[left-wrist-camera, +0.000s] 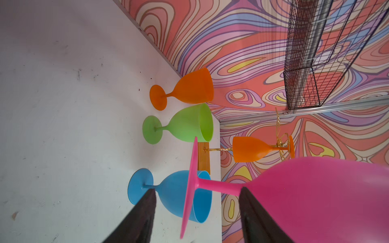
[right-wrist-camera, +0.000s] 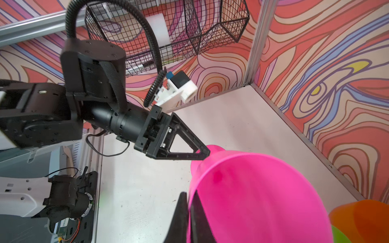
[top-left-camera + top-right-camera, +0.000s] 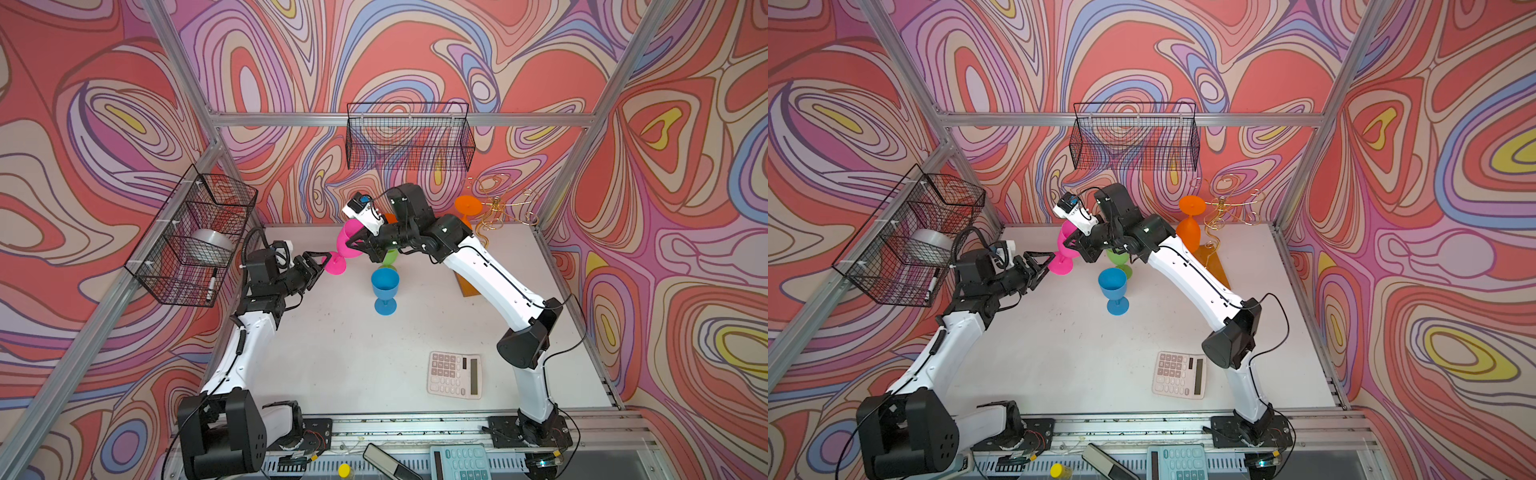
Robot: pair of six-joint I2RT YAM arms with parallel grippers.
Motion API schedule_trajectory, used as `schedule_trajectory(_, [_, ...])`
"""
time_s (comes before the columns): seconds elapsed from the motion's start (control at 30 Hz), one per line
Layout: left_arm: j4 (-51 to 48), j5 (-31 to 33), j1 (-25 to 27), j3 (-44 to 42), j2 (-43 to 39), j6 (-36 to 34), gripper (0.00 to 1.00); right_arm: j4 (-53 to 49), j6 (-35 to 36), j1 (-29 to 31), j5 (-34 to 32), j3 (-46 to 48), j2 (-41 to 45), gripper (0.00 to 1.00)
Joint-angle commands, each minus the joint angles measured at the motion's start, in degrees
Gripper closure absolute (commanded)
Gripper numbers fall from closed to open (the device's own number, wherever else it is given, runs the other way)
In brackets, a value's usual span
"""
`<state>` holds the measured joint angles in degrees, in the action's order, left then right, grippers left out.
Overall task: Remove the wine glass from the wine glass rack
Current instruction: 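Lower the pink glass upright beside the blue glass while the left gripper releases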
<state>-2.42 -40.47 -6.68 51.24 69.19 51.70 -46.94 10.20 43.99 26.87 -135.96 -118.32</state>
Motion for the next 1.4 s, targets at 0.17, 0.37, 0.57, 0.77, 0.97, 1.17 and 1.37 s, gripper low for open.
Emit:
schedule_trajectory(0.17, [-24.7, 17.4, -1.1, 12.2, 2.3, -13.1, 0.06, -2.3, 3.6, 2.5, -6.1, -0.1, -1.1, 1.00])
schedule_trajectory(0.37, [-30.3, 22.0, -1.9, 17.7, 8.9, -13.9, 0.03, -3.9, 6.0, 4.8, -10.9, 0.6, -2.1, 1.00])
schedule_trajectory(0.57, [-32.3, 22.2, -2.1, 22.0, 14.5, -13.6, 0.01, -4.7, 6.5, 6.1, -13.4, 2.3, -2.6, 1.00])
schedule_trajectory(0.77, [-34.2, 21.5, -2.8, 26.1, 19.7, -13.7, 0.00, -5.5, 6.8, 7.5, -14.7, 3.1, -4.6, 1.00])
schedule_trajectory(0.97, [-33.5, 20.2, -3.5, 27.2, 23.4, -14.2, 0.00, -5.4, 6.8, 8.2, -14.9, 3.2, -7.6, 1.00])
schedule_trajectory(1.17, [-31.9, 16.7, -4.1, 26.5, 25.2, -14.5, 0.00, -7.8, 8.2, 8.7, -18.2, 2.2, -11.1, 1.00])
schedule_trajectory(1.37, [-30.2, 15.0, -4.2, 25.2, 25.6, -14.4, 0.00, -8.0, 8.6, 8.9, -19.8, 2.5, -12.8, 1.00])
